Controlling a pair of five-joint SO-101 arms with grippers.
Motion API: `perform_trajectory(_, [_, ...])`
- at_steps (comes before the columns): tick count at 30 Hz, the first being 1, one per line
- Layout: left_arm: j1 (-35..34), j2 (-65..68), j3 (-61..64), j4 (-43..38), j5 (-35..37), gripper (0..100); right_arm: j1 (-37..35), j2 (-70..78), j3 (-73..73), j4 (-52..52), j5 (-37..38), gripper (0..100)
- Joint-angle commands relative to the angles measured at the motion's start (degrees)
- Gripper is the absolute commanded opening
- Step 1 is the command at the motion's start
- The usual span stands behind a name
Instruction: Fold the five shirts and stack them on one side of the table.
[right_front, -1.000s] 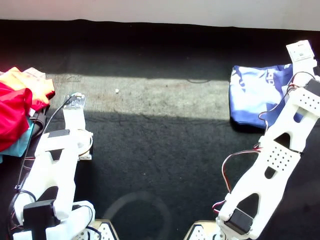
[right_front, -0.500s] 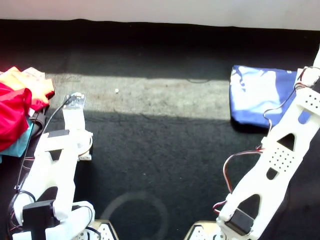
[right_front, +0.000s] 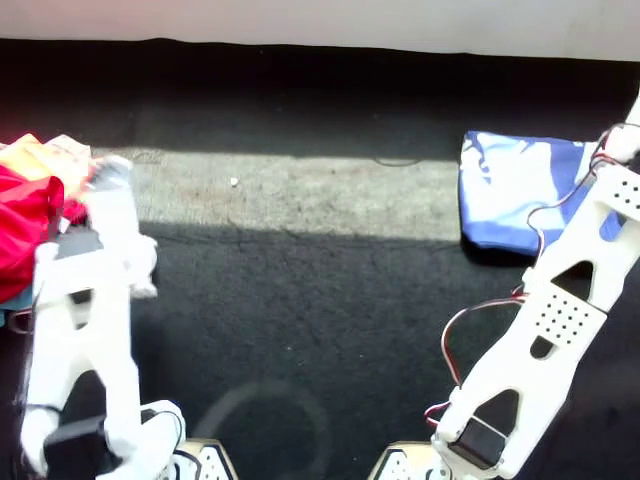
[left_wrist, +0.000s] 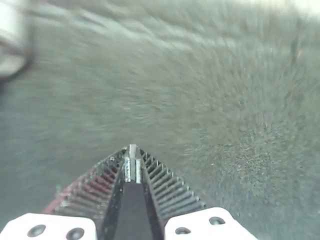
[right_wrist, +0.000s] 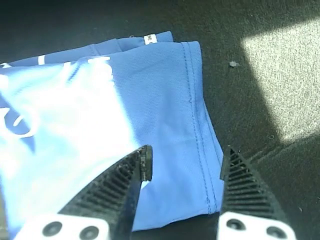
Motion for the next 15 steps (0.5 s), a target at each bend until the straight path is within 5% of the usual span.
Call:
perform_trajectory(1, [-5.1,-4.5,-11.5,7.6,0.1,2,-2.0,-6.8,-6.8,2.7,-0.4,22.1])
perform_trajectory(8, [-15.3,-4.6,-20.7,8.8,0.0,21,-4.4,-13.1,-6.5,6.4,-0.4,22.1])
perform_trajectory(15, [-12.4,8.9,-22.5,-4.0,-4.0,23,-6.3,-17.5,-6.5,6.5,-0.4,22.1])
